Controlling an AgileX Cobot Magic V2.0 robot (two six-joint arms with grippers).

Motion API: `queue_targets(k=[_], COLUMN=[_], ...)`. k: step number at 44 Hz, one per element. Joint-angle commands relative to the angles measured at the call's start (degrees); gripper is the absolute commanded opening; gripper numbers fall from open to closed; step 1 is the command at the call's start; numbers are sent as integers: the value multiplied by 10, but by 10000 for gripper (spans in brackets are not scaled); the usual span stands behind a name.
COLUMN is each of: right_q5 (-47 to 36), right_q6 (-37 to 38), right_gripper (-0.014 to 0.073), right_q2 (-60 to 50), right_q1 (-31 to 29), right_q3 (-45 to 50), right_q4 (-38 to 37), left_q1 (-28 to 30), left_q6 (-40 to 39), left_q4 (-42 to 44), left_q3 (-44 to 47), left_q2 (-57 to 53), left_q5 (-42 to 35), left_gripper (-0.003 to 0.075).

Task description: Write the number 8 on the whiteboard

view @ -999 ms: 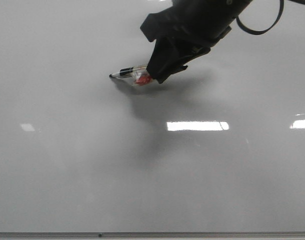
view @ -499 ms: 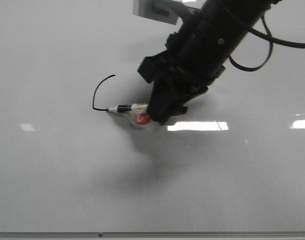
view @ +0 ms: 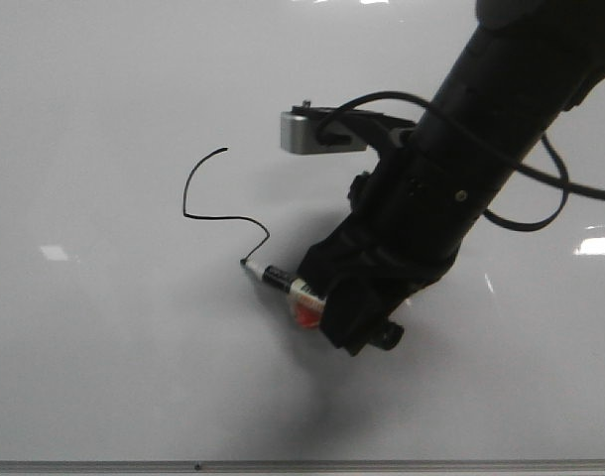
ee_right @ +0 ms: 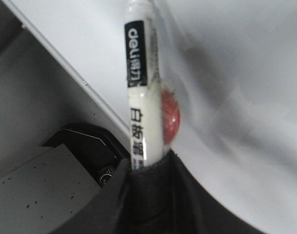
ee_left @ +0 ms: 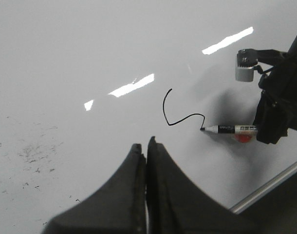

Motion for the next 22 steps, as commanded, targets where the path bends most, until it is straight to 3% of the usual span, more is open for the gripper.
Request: queue_targets(k=[1, 11, 22], right_q5=[-28, -30, -9], right_q6=[3, 28, 49], right_gripper=[-59, -59, -59], right_q2=[-5, 21, -2], right_q1=[19, 36, 7], right_q3=[-29, -86, -91], right_q4=[4, 4, 3], left_q1=[0, 0, 0], left_q6=[-5, -5, -5], left_q4=[-23, -23, -23], left_q3=[-13, -13, -13], left_q2=[6, 6, 6], left_q5=[-39, -39, -39], left_gripper=[-19, -19, -19])
